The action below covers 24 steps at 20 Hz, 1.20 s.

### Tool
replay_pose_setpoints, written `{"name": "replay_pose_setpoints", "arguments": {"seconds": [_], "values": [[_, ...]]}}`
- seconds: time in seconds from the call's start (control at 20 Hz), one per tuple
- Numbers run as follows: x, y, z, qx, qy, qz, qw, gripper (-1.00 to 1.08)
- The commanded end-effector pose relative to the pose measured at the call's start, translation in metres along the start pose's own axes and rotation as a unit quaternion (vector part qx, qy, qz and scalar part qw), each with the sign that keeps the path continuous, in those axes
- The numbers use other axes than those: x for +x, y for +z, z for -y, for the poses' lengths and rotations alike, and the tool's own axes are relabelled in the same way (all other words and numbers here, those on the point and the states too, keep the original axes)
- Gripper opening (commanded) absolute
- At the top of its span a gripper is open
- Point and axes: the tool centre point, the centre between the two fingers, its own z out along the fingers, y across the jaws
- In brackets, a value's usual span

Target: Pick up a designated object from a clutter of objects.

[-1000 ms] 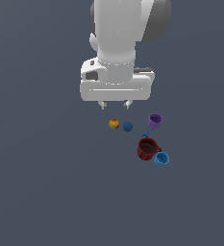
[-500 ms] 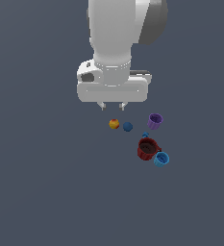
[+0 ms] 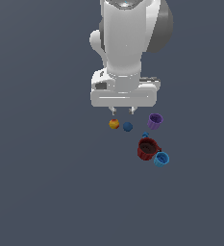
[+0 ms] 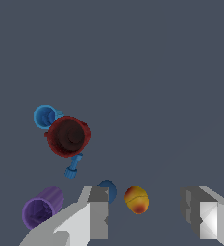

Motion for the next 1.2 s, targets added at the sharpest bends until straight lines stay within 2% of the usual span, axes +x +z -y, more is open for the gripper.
{"name": "replay_pose_setpoints", "arguments": {"seconds": [0.0, 0.3, 0.65, 0.9, 1.15], "values": [[-0.005, 0.013, 0.016, 0.010, 0.007, -0.001, 0.9999, 0.28], [-0.025, 0.053, 0.062, 0.039, 0.036, -0.002, 0.9986, 0.28], [-0.065, 0.104, 0.112, 0.068, 0.086, 0.001, 0.9940, 0.28], [-0.099, 0.137, 0.137, 0.079, 0.127, 0.004, 0.9888, 0.28], [-0.134, 0.165, 0.151, 0.082, 0.167, 0.004, 0.9826, 0.28]]}}
